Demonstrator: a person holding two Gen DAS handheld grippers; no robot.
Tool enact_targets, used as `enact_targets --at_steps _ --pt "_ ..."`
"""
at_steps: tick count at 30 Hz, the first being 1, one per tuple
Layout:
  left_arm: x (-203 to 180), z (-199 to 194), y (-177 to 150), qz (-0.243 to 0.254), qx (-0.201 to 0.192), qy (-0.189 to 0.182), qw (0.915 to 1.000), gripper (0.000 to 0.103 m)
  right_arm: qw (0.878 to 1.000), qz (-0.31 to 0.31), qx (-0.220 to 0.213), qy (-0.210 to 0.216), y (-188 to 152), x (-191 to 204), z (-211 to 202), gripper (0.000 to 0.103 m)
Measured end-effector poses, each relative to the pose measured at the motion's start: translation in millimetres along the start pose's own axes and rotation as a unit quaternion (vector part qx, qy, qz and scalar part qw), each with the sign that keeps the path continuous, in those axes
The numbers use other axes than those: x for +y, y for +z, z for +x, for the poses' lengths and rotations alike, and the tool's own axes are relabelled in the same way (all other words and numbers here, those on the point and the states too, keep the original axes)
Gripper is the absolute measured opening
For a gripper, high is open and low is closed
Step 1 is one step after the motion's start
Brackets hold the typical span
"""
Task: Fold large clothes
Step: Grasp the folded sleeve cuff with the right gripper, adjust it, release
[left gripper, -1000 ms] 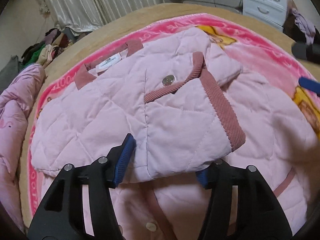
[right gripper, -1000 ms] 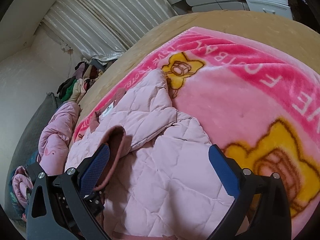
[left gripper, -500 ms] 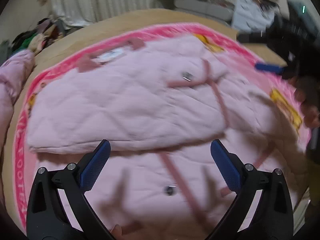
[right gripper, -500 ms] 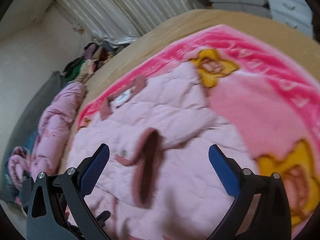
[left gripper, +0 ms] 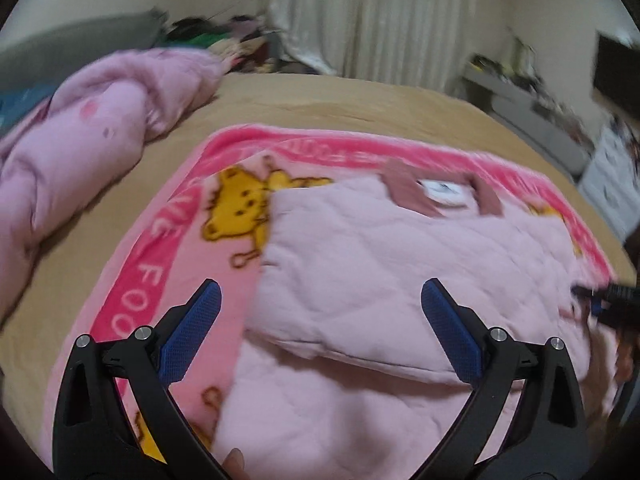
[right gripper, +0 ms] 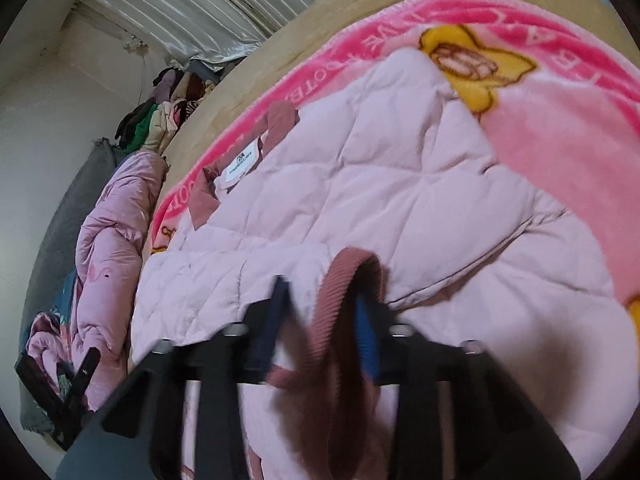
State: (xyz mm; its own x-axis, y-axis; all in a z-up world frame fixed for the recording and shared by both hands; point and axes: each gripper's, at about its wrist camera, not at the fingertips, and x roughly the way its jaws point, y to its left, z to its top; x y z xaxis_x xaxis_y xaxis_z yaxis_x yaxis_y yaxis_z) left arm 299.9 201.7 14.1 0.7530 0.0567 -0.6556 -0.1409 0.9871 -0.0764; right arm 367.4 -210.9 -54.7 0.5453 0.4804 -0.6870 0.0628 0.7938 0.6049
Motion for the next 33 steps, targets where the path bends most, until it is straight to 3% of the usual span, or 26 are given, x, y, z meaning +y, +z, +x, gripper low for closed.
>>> enact_targets --at_steps 4,8,10,13,15,19,22,25,31,33 --pt "32.3 8.9 3.8 -0.051 0.006 0.005 0.9987 0.094 0.998 -0.053 -0.033 -0.016 2.7 21.6 -7.9 0.007" --pt "41.9 13.2 4.1 -0.074 0.004 -0.025 0.9969 0.094 0.986 -0.133 -0.096 -0.026 28.5 61.8 -33.7 0.006" --pt "39.5 19.2 2.8 -0.085 0.012 -0.065 0.9941 0.094 0.979 -0.159 -0.123 -0.032 45.5 75.6 -42.8 0.006" --pt "34.3 27.3 0.2 -0.080 0.013 -0.067 0.9945 0.094 0.971 -0.180 -0.150 -0.057 75.3 85.0 -46.7 0.006" --pt "27.4 30.6 -3.0 -0.069 0.012 -0.070 0.9951 0.092 0.970 -0.182 -0.146 -0.070 86.7 80.6 -38.2 0.006" --pt "13.9 36.9 -9.0 -0.049 0.013 -0.080 0.9955 0.080 0.969 -0.187 -0.129 -0.097 89.7 76.7 -11.0 0.006" --pt "5.3 39.8 -10.5 -0.025 0.012 -0.086 0.9959 0.065 0.970 -0.177 -0.129 -0.101 86.2 69.8 0.6 0.006" --pt "0.4 44.3 -12.6 -0.005 0.015 -0.088 0.9960 0.064 0.972 -0.168 -0.121 -0.110 82.9 60.2 9.0 0.007" --pt "-1.0 51.6 -16.9 0.003 0.021 -0.094 0.9953 0.064 0.967 -0.177 -0.124 -0.132 66.0 53.9 2.8 0.024" --pt "-3.7 56.8 -19.5 0.009 0.030 -0.091 0.9953 0.064 0.958 -0.187 -0.150 -0.157 56.4 54.6 -10.7 0.043"
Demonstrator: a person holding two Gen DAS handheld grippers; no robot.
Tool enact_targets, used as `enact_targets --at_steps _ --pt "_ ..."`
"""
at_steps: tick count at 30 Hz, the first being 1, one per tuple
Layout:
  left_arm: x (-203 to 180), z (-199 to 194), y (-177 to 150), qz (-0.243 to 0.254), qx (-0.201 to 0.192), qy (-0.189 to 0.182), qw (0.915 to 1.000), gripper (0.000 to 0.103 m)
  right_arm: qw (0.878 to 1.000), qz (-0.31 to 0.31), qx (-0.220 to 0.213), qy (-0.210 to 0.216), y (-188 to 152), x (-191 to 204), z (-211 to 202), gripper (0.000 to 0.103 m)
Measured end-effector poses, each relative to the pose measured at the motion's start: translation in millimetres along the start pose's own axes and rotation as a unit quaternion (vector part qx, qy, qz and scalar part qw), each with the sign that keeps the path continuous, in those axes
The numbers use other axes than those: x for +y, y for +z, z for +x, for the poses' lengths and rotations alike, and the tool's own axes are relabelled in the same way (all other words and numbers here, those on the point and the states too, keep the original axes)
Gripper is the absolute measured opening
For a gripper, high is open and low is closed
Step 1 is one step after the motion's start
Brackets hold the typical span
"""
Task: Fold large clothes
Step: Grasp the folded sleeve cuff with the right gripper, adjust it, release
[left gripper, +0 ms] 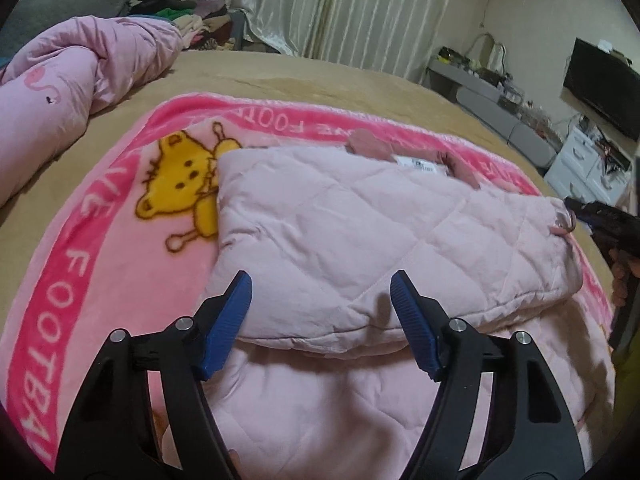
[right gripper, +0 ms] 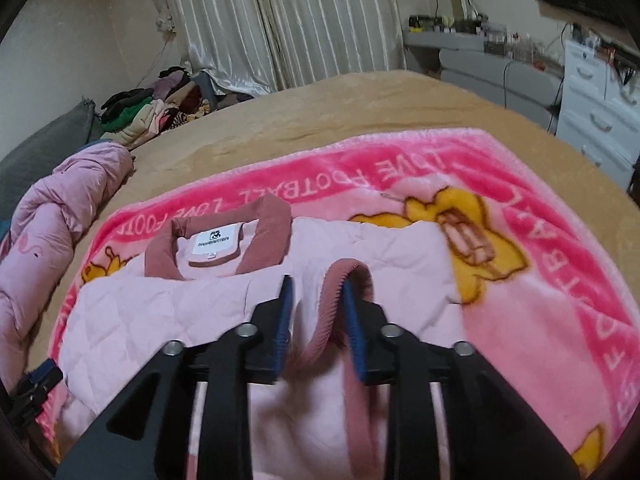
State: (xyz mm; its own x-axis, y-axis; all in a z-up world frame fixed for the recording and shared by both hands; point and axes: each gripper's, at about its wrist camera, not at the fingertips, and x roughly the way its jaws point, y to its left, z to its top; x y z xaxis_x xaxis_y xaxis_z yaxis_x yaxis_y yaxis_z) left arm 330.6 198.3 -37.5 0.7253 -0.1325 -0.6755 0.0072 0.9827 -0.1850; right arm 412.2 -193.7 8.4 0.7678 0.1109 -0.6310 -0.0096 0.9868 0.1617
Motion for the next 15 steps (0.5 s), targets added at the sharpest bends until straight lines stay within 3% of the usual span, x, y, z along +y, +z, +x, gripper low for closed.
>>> enact_targets --at_steps 1,4,11,15 --pt "-0.6 2.2 -1.2 0.000 0.004 0.001 1.0000 0.064 1.000 -0.004 -0.010 -0.011 -2.2 -0.6 -5.9 0.051" --pt "-4.8 10.6 -6.2 0.009 0.018 0.015 0.9997 0.064 0.998 -0.050 -0.032 -0.006 -10.8 16.1 -21.6 0.051" --pt "-3.8 23.5 -16.2 0.014 0.042 0.026 0.9987 0.064 0.991 -0.122 0.005 0.061 -28.4 82.8 -13.3 0.051" --pt "-1.0 27.9 -19.6 0.011 0.048 0.026 0.9984 0.064 0.989 -0.129 0.033 0.064 -35.5 107.9 -1.5 0.051"
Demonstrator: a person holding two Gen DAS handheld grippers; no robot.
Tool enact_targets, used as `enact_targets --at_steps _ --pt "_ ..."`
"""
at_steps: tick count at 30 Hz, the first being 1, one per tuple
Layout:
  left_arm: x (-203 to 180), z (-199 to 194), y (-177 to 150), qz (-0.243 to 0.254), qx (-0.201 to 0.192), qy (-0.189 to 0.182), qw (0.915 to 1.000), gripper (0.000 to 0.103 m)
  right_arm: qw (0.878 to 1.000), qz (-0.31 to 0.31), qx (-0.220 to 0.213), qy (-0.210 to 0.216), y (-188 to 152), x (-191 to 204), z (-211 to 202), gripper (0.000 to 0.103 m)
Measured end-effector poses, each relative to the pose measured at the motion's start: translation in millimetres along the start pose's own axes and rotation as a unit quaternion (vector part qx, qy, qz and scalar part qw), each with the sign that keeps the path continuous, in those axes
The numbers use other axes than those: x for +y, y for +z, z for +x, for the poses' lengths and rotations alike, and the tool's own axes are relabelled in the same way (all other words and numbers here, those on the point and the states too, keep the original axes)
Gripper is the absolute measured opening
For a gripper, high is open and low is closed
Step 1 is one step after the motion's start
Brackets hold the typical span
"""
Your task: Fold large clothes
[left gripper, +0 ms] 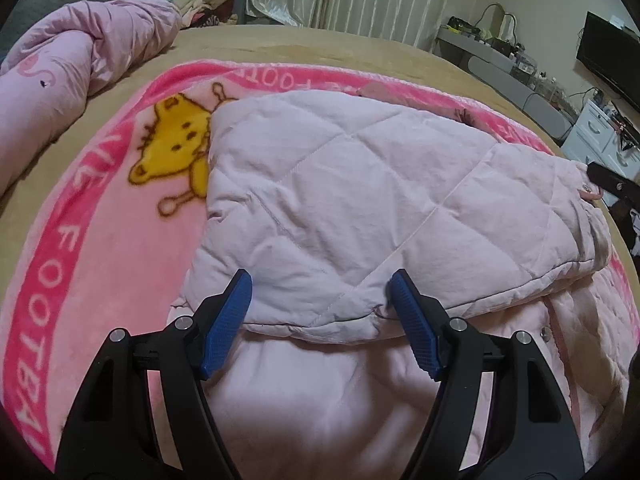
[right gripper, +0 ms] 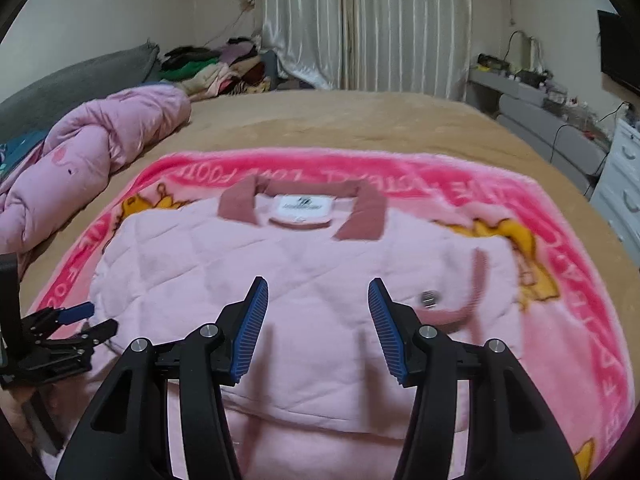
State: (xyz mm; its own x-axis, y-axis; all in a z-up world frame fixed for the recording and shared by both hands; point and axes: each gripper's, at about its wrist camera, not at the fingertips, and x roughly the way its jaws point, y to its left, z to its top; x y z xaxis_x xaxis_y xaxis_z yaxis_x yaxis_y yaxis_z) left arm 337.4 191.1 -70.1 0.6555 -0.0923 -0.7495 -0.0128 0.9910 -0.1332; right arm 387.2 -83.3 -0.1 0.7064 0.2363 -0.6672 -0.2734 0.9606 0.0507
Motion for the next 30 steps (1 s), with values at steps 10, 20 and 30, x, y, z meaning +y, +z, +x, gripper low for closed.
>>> enact_targets --at_steps 10,20,30 --pt "-1.9 1.1 -1.4 0.003 0.004 0.001 1.0000 0.064 0.996 0.005 0.094 -0.010 -23.9 7.4 60.3 0.060" --pt "-1.6 1.2 -0.9 -0.005 0.005 -0.008 0.9999 0.064 0.996 0.025 0.087 -0.016 -35.2 4.7 69.3 0.061" --pt "-2.0 -9.6 4.9 -0.005 0.015 -0.007 0.9999 0.068 0.998 0.043 0.047 0.005 -38.9 1.8 23.8 0.075"
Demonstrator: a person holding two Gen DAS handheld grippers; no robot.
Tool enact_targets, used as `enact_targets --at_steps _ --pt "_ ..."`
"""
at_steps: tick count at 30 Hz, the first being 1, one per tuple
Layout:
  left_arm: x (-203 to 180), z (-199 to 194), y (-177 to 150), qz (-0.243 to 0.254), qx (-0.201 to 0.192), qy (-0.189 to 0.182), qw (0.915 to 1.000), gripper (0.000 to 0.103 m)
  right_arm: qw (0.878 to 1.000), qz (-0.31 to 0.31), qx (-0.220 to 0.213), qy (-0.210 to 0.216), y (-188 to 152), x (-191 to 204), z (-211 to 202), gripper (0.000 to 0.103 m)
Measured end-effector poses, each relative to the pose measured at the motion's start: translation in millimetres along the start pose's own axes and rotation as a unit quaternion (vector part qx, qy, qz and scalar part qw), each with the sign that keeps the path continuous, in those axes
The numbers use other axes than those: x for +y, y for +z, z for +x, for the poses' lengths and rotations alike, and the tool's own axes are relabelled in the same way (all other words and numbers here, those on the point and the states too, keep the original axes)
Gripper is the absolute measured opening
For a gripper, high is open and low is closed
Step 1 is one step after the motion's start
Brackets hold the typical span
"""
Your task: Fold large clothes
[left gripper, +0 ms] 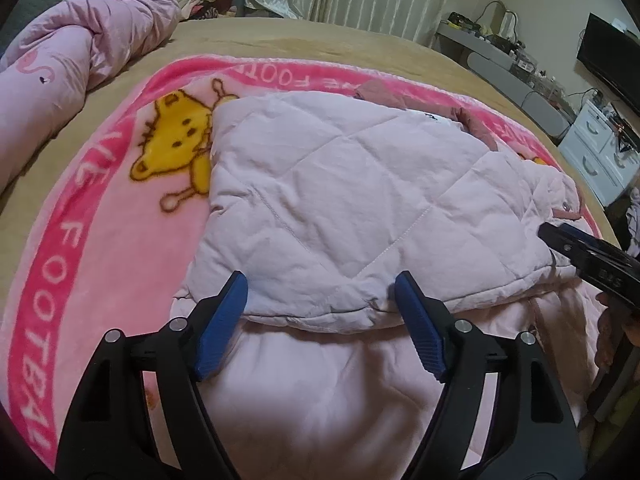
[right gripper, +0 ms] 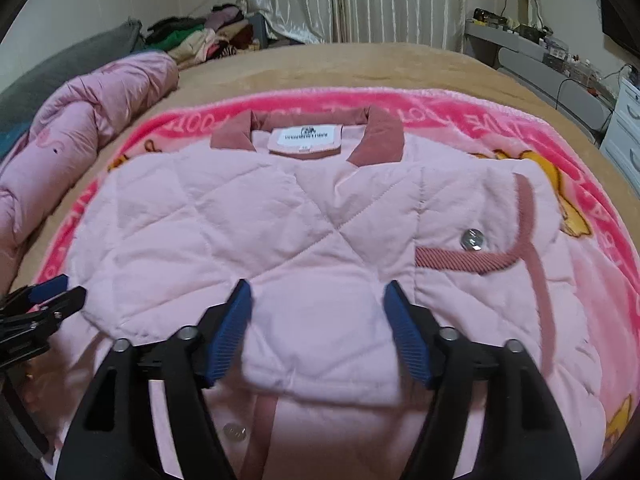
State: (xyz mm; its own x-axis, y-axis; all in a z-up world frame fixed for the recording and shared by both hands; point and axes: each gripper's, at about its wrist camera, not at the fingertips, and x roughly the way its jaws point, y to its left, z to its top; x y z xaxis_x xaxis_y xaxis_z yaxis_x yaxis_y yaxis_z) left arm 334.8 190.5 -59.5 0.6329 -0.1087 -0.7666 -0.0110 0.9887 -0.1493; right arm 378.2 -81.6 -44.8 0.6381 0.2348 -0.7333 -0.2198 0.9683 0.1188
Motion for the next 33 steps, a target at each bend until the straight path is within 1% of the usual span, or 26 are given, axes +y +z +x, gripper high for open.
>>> enact_targets --at_steps 4,7,9,11,12,13,14,16,23,28,33 --pt "-3.7 -5.3 -0.2 0.004 0.002 -0.003 1.0000 0.072 1.000 0.005 -0.008 0.005 -3.6 -0.2 -15.5 0.080" --pt "-6.7 -9.6 0.7 0.008 0.005 -0.004 0.9999 0.074 1.000 0.009 -0.012 0.007 -4.6 -1.0 -23.9 0.089" --pt "-8.6 -12.7 1.3 0.010 0.004 -0.006 0.9999 0.076 1.000 0.012 -0.012 0.011 -4.9 -0.9 -28.5 0.091" --pt "-11.1 -16.8 1.9 0.013 0.004 -0.008 0.9999 0.078 1.000 0.015 -0.013 0.010 -4.5 -1.3 -31.7 0.097" --pt "-12.2 -19.1 2.5 0.015 0.003 -0.008 0.9999 0.079 1.000 0.017 -0.015 0.010 -4.2 -1.1 -33.7 0.097" --pt "-13.6 -21.2 2.8 0.015 0.001 -0.007 0.9999 0.082 1.000 0.018 -0.016 0.010 -3.9 -1.0 -35.2 0.097" --pt "-15.1 -24.5 3.3 0.016 -0.001 -0.007 0.9998 0.087 1.000 0.018 -0.017 0.009 -3.5 -1.2 -36.8 0.097" --pt "-16.8 -29.7 5.1 0.016 -0.004 -0.007 0.9998 0.093 0.999 0.023 -0.020 0.010 -2.0 -1.2 -40.8 0.097" --pt "-19.9 -44.1 9.5 0.011 -0.008 -0.015 0.9998 0.094 0.999 0.030 -0.034 0.016 2.7 -0.3 -58.5 0.097" --pt "-21.9 -55.2 11.6 0.011 -0.013 -0.012 0.9998 0.094 0.998 0.034 -0.044 0.022 6.5 -1.8 -73.6 0.097" --pt "-24.8 -73.1 14.2 0.013 -0.029 -0.012 0.9994 0.094 0.997 0.035 -0.060 0.030 9.7 -1.8 -93.0 0.097"
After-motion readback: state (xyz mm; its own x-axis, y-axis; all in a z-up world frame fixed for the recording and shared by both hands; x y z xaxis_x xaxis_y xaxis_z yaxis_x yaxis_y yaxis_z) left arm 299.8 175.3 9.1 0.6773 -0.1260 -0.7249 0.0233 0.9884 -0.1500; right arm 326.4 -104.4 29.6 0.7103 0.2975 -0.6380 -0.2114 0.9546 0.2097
